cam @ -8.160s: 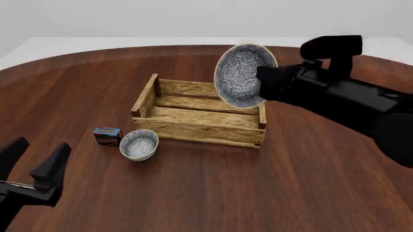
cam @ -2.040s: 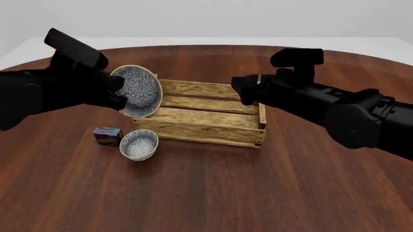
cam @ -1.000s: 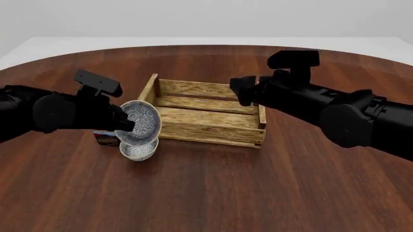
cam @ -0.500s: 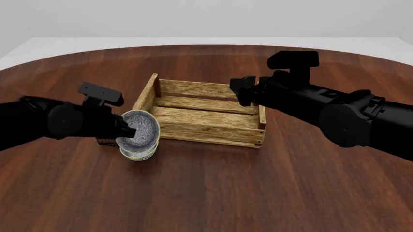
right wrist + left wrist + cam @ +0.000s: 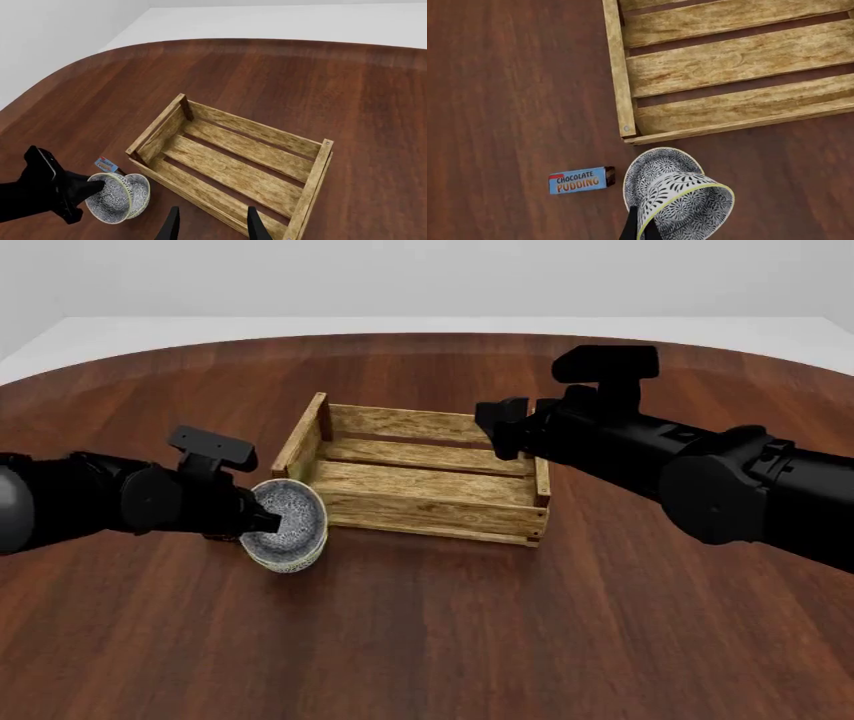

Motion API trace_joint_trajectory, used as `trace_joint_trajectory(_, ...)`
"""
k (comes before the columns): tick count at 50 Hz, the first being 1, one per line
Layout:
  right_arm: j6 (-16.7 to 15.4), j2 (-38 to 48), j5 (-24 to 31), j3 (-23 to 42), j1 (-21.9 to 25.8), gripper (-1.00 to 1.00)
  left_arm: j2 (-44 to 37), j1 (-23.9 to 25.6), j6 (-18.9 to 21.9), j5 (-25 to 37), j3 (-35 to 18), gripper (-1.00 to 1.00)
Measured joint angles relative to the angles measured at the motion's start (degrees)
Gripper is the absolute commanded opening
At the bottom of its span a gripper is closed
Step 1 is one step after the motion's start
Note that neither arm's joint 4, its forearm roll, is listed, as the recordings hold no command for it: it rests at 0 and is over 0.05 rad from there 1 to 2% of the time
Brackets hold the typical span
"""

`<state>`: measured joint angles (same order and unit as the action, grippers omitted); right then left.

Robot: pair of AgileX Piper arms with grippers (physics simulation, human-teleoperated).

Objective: Stack the right bowl on the left bowl and place them in the tray.

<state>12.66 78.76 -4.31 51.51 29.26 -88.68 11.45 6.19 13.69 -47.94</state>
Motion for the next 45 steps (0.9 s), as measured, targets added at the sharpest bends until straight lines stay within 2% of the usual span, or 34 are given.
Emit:
trace_joint_trajectory(35,0.0,0.4,-0.1,0.0,0.1,1.00,-4.5,-1.8,0.8,-3.6,0.9,-1.00)
trace_joint_trajectory(36,0.0,0.4,-0.1,0.0,0.1,1.00,-4.5,-1.8,0.8,-3.6,0.9,1.00)
trace_joint_trajectory(45,0.0,0.4,-0.1,0.0,0.1,1.00,-4.2,-2.2,1.1,-3.8,1.0,1.00)
